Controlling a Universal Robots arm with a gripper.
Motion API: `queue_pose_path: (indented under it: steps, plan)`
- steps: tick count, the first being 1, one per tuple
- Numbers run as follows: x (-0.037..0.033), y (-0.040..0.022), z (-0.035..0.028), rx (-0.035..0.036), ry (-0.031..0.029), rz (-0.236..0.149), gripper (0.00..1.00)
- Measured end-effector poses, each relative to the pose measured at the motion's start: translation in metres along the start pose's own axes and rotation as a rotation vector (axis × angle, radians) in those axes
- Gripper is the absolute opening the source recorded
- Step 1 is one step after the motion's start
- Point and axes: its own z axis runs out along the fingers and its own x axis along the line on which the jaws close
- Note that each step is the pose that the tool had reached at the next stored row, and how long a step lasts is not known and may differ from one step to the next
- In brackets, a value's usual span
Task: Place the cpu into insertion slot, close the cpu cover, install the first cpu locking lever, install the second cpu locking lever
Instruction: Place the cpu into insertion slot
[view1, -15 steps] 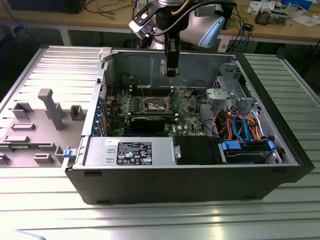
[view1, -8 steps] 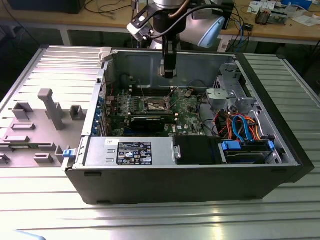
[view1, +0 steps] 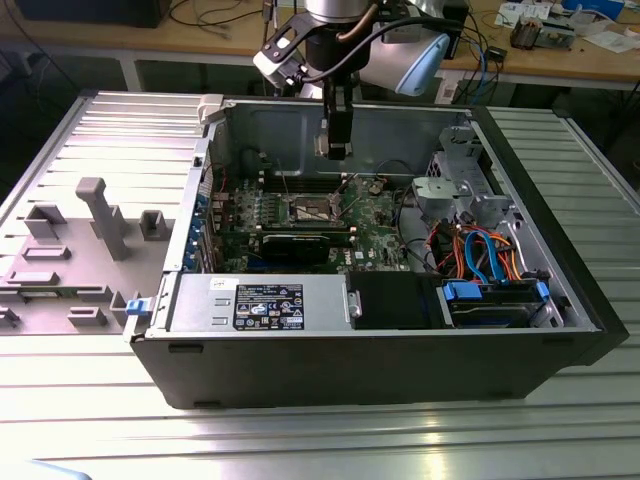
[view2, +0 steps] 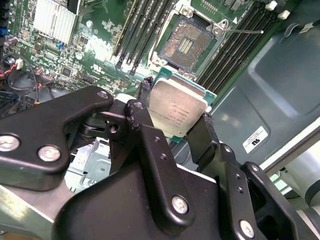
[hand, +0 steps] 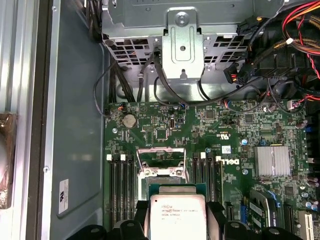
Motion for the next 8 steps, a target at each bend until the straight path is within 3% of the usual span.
queue_pose_path:
  steps: [8]
  plan:
    - [0.0000, -0.0001, 0.0000, 0.0000, 0.0000, 0.000, 0.54]
